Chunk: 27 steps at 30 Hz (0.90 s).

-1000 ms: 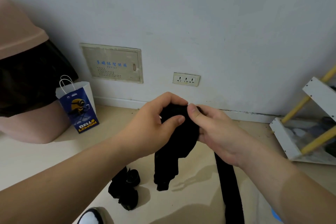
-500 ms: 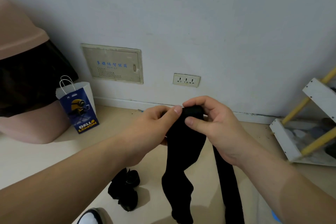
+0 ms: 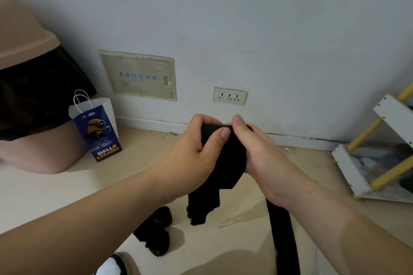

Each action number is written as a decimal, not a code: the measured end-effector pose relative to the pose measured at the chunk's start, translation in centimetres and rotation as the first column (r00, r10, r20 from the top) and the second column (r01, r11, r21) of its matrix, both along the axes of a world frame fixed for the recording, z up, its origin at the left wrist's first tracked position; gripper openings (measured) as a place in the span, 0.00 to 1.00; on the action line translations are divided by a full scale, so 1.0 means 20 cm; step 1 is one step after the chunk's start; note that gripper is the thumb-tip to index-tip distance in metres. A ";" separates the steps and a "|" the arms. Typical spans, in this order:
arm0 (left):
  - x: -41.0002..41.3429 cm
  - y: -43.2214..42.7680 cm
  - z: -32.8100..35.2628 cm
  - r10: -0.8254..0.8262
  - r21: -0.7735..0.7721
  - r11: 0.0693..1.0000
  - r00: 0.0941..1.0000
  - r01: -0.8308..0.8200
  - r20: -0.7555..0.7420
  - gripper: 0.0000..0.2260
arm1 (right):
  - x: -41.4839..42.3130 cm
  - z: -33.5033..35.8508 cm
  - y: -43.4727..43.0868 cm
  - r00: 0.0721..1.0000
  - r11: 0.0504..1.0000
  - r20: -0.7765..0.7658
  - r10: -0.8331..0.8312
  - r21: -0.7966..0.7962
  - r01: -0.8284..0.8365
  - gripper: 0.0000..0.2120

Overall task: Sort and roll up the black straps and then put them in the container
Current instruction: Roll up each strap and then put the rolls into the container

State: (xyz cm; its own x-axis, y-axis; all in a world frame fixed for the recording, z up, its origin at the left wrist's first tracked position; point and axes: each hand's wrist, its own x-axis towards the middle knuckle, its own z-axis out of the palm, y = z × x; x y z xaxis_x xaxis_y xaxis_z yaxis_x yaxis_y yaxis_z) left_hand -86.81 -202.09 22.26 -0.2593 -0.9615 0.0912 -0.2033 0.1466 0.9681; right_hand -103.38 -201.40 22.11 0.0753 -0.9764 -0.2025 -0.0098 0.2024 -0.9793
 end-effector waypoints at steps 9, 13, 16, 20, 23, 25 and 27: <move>0.03 0.00 -0.02 -0.036 -0.092 0.994 0.985 0.052 0.166 0.06 | -0.01 -0.04 0.01 0.991 0.990 -0.065 0.116 0.093 -0.110 0.40; 0.07 -0.03 -0.02 -0.062 -0.125 0.989 0.982 0.085 0.176 0.06 | -0.05 -0.01 -0.03 0.971 0.989 -0.192 0.142 0.068 -0.131 0.38; 0.07 -0.05 -0.02 -0.091 -0.186 0.974 0.977 0.127 0.194 0.12 | -0.07 0.02 -0.03 0.985 0.994 -0.139 0.107 0.003 -0.108 0.22; 0.07 -0.04 -0.01 -0.047 -0.127 0.990 0.995 0.058 0.093 0.15 | -0.07 0.03 -0.02 0.994 0.998 0.094 0.060 -0.027 -0.058 0.06; 0.05 -0.02 0.00 -0.041 0.078 0.996 0.998 0.044 -0.045 0.17 | -0.08 0.01 -0.02 0.982 0.999 0.186 0.024 -0.050 -0.015 0.08; 0.03 0.00 0.01 -0.088 0.217 0.970 0.990 0.111 -0.112 0.15 | -0.09 0.01 -0.02 0.984 0.996 0.176 0.018 -0.092 -0.002 0.10; 0.02 0.01 0.03 -0.121 0.306 0.936 0.976 0.173 -0.180 0.15 | -0.10 0.02 -0.02 0.985 0.991 0.173 0.021 -0.135 0.002 0.13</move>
State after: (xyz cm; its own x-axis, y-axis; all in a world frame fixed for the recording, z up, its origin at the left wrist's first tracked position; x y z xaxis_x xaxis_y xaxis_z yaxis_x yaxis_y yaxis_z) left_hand -86.38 -201.97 22.90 -0.4070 -0.8988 -0.1625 -0.0455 -0.1578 0.9864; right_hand -105.31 -201.78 22.50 0.1073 -0.9928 -0.0532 0.1614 0.0702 -0.9844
